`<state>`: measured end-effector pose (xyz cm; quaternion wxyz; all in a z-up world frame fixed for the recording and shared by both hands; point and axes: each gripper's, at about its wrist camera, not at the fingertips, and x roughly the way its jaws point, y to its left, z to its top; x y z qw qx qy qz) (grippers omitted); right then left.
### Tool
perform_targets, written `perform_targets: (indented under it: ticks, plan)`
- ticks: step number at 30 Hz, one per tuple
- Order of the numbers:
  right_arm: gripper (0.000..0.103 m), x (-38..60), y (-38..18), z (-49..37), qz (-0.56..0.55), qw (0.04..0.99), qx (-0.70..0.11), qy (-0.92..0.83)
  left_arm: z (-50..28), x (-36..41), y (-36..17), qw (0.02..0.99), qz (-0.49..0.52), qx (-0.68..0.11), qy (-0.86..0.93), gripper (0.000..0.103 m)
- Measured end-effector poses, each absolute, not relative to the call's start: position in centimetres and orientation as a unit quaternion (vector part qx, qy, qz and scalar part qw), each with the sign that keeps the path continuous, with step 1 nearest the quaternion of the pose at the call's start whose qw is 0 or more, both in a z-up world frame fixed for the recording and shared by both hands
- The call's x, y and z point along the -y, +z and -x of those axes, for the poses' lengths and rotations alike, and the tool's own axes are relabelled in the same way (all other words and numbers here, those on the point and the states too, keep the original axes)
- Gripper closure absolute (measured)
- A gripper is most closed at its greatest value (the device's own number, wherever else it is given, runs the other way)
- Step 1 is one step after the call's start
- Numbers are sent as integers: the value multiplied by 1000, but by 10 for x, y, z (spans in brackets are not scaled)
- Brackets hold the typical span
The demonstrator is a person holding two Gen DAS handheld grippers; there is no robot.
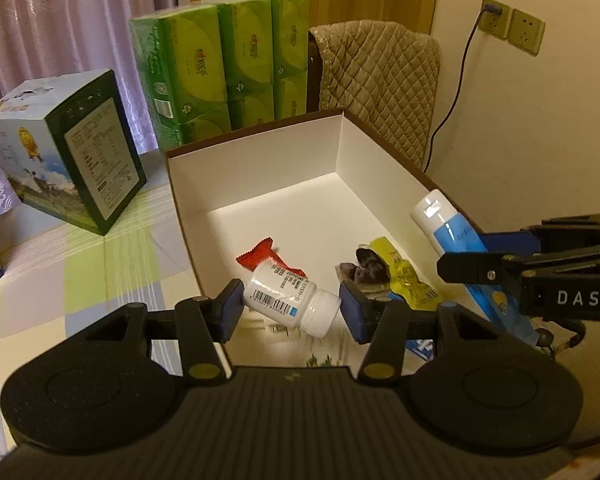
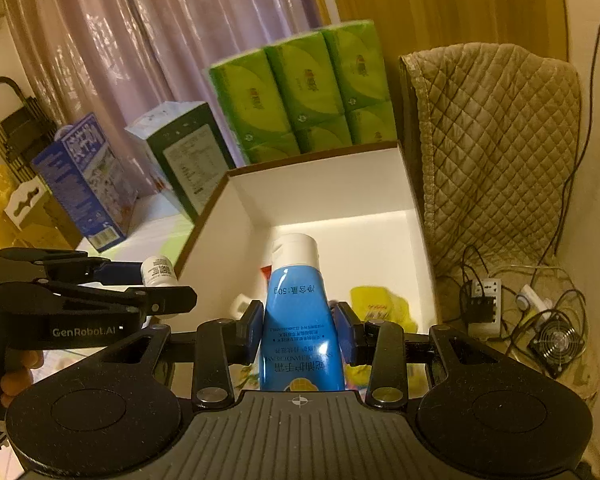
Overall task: Organize objects
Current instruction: 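Carry the blue tube and white pill bottle with both tools into the box, then open both tools to drop the tube and pill bottle inside the box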
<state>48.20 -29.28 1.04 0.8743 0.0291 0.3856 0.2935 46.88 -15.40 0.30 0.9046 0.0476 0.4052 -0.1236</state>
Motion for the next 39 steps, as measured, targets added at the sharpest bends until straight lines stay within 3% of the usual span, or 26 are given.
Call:
perform_targets:
  ticks: [20,39]
  plan:
    - [68,255,-33,-607,69,857,-418,294,-577,149,-37,886,-68,-450,-89,55]
    - [67,230,-42,-654,103,866,-389,296,-615,146,-52,882,-80,-454,-95,55]
